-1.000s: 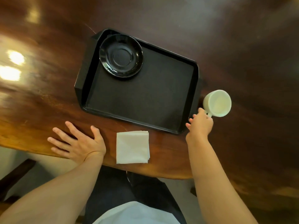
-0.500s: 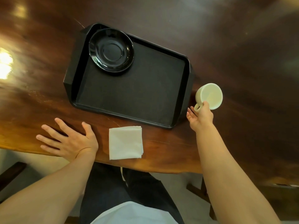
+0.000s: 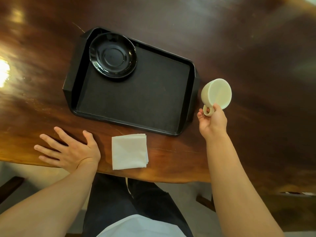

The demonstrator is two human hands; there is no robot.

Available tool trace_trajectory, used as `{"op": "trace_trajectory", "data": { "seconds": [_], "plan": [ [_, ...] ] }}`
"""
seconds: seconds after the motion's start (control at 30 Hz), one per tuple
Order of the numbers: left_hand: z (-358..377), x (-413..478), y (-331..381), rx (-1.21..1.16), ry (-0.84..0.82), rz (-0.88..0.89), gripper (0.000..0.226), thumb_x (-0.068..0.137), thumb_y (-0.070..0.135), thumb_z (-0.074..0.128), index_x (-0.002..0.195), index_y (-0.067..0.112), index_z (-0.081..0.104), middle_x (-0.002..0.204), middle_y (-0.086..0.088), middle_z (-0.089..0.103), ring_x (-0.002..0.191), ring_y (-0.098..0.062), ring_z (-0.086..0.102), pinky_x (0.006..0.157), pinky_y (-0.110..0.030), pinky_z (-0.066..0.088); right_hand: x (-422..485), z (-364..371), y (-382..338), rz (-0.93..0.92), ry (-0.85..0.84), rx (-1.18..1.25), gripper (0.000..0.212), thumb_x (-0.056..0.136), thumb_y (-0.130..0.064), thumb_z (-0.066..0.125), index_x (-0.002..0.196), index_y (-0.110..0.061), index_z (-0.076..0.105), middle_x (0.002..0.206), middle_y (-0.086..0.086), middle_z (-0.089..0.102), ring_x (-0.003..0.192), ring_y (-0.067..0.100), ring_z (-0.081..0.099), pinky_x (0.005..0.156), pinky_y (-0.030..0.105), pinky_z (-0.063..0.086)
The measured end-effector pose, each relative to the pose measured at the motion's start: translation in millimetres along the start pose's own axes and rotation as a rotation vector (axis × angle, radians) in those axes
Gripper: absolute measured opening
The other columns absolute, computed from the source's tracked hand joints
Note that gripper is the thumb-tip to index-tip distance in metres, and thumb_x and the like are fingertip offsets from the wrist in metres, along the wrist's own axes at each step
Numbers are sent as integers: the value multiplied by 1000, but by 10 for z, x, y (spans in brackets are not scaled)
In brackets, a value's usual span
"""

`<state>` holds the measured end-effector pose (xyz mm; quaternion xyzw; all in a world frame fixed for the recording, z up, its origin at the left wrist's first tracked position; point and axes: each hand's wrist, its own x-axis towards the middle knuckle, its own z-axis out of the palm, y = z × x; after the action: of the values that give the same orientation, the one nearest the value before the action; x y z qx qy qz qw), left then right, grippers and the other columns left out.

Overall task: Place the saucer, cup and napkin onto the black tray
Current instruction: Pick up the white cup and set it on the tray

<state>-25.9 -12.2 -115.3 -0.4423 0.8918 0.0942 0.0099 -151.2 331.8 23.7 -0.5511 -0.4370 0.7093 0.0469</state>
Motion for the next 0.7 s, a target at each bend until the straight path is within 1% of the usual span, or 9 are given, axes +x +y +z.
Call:
{"op": "trace_trajectory", "data": {
  "seconds": [0.1,0.2,0.33,0.43,0.57,0.7],
  "plan": [
    [3,-4,-2,0,4,3,80,98,66,36,164,22,21,173,-18,14,158,-48,10,124,-63,5,-99,99,22,-31,-64,8,23,95,-23,58,116,-19,51,114,10,57,95,21,58,69,25,54],
    [8,0,-2,0,4,5,81,98,66,37,164,22,21,173,-18,13,158,-48,10,123,-63,4,-181,243,56,-29,-117,-6,10,96,-23,57,105,-19,55,110,11,57,91,21,56,67,27,53],
    [17,4,-8,1,8,9,82,97,67,35,164,22,20,173,-18,13,158,-48,10,123,-62,4,-239,450,144,-11,-134,-45,14,96,-22,57,109,-15,54,108,12,57,92,22,59,69,31,55],
    [25,5,-13,3,7,10,82,97,67,34,164,22,21,173,-18,13,157,-49,10,123,-62,4,-282,602,213,6,-148,-60,6,97,-20,58,100,-15,56,105,12,58,90,22,61,67,32,56],
    [18,10,-18,10,0,9,82,97,66,35,164,21,21,173,-19,13,157,-49,9,123,-63,5,-305,777,269,34,-162,-65,19,97,-21,57,112,-12,50,104,14,57,91,25,62,68,33,57],
    [5,9,-7,13,-10,2,83,97,66,35,164,21,21,173,-19,13,157,-49,9,124,-63,4,-299,905,292,59,-166,-82,20,98,-21,57,114,-12,48,101,14,57,91,25,61,70,35,56]
  ]
}}
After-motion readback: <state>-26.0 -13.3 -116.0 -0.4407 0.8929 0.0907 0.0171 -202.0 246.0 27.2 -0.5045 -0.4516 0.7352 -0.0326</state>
